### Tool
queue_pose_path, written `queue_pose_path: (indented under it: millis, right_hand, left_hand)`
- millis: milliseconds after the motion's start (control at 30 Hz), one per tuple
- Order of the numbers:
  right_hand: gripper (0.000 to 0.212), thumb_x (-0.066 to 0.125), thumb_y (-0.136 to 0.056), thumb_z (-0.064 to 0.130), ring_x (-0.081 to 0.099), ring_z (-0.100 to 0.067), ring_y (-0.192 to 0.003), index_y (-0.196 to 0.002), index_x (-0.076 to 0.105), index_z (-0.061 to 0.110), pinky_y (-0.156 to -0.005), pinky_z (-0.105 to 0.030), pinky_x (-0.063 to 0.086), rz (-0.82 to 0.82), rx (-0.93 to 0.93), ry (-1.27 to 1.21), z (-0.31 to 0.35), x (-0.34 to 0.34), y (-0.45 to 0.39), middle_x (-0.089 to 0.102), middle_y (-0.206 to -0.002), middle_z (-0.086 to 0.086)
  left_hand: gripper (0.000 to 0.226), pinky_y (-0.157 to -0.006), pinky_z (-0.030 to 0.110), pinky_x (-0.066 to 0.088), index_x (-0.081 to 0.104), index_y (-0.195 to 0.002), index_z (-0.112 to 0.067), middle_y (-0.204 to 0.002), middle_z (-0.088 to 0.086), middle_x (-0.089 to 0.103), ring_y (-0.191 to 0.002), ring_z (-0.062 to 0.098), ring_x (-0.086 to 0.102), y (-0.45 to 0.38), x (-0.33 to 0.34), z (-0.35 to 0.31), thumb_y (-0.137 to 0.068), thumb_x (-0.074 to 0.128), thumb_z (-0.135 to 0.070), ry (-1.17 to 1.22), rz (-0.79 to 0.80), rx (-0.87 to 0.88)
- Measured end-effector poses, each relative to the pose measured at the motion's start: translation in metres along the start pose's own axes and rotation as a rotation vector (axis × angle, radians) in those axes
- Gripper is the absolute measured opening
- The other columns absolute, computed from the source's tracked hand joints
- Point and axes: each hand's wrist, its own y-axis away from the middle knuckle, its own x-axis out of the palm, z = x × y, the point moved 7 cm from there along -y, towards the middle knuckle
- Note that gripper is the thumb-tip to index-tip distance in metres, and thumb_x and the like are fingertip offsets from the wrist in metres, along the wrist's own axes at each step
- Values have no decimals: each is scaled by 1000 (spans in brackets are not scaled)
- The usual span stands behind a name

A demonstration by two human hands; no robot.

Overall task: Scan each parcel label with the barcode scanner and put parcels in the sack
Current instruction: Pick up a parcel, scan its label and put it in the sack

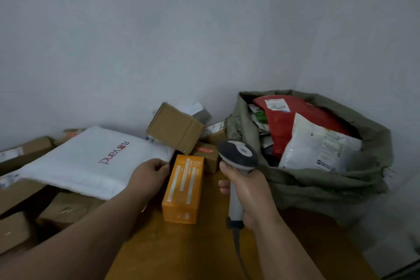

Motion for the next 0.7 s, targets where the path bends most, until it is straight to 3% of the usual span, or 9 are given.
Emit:
queue_pose_path:
  millis: [133, 367, 500, 700]
  right_hand:
    - [18, 80, -83, 30, 71, -19, -73, -92, 74, 16, -67, -31, 59, 104, 55, 27, -10, 40, -12, 75, -81, -9]
    - [26, 80, -83, 31, 70, -19, -75, -101, 71, 16, -73, -33, 60, 216, 126, 57, -30, 99, -27, 73, -81, -8]
    - [18, 78, -84, 28, 70, -17, -74, -95, 70, 15, -63, -27, 57, 161, 110, 29, -22, 121, -45, 73, -79, -7]
    - [20, 79, -83, 30, 69, -18, -76, -90, 71, 14, -80, -38, 61, -39, 57, -41, 3, 146, -106, 71, -77, -5]
  left_hand:
    - [21, -80, 34, 45, 67, -111, -12, -100, 4, 68, -96, 24, 61, 0, -39, 38, -100, 53, -24, -34, -152, -115]
    - [12, -89, 42, 51, 62, -103, -18, -102, 5, 65, -99, 26, 60, -3, -81, 77, -99, 54, -26, 33, -244, -234]
    - [11, -89, 40, 51, 62, -100, -19, -107, 6, 66, -101, 26, 61, -23, -97, 88, -99, 54, -26, 71, -258, -263]
    - [28, -93, 39, 49, 63, -119, -14, -111, 2, 66, -105, 23, 61, -92, -103, 77, -99, 54, -31, 102, -160, -202]
